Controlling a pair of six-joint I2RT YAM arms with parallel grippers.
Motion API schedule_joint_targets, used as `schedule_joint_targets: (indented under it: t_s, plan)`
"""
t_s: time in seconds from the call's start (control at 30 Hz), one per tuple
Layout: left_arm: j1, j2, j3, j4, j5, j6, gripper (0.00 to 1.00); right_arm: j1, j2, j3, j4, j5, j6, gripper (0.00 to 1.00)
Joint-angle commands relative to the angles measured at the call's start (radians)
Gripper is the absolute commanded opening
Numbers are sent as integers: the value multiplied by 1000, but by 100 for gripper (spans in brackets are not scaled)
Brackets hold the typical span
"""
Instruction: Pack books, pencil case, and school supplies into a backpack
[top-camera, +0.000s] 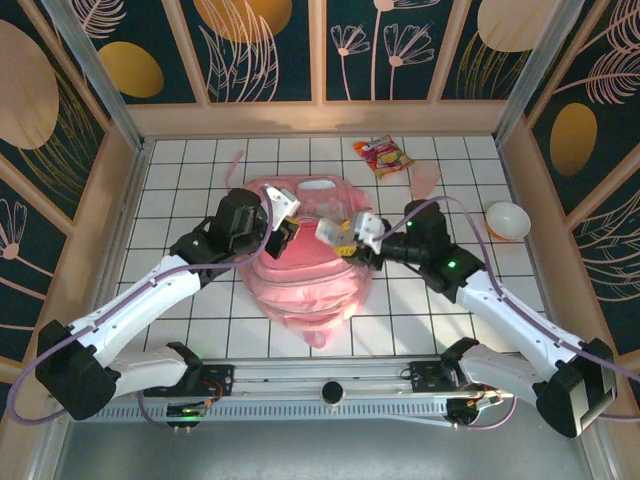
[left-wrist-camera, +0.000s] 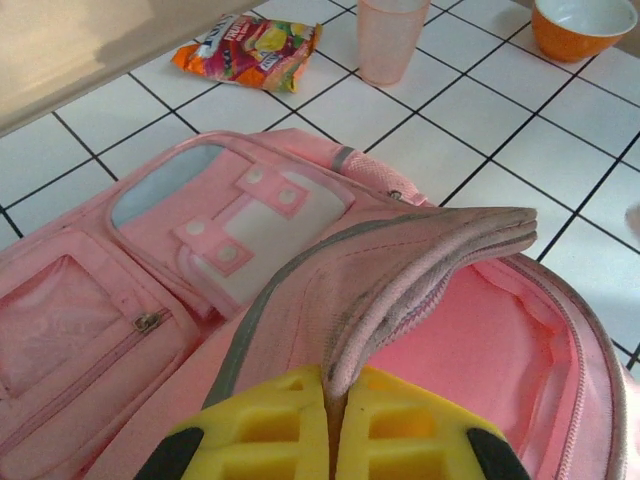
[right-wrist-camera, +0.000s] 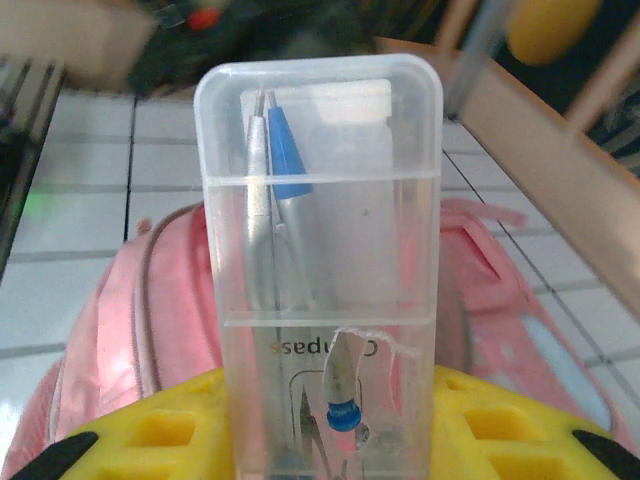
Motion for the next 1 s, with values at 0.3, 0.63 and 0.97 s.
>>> schedule_joint_targets:
  t_s: [0.3,0.63,0.97]
  plan:
    - [1,-9,85,123,77,-24,0,107,274,195,-166,255,-343,25]
    - [1,-25,89,125,97,-23,0,104,345,265,-151,385,-248,50]
    - [1,-29,83,130,81,-21,0,105,325,236,-167,421,-246,48]
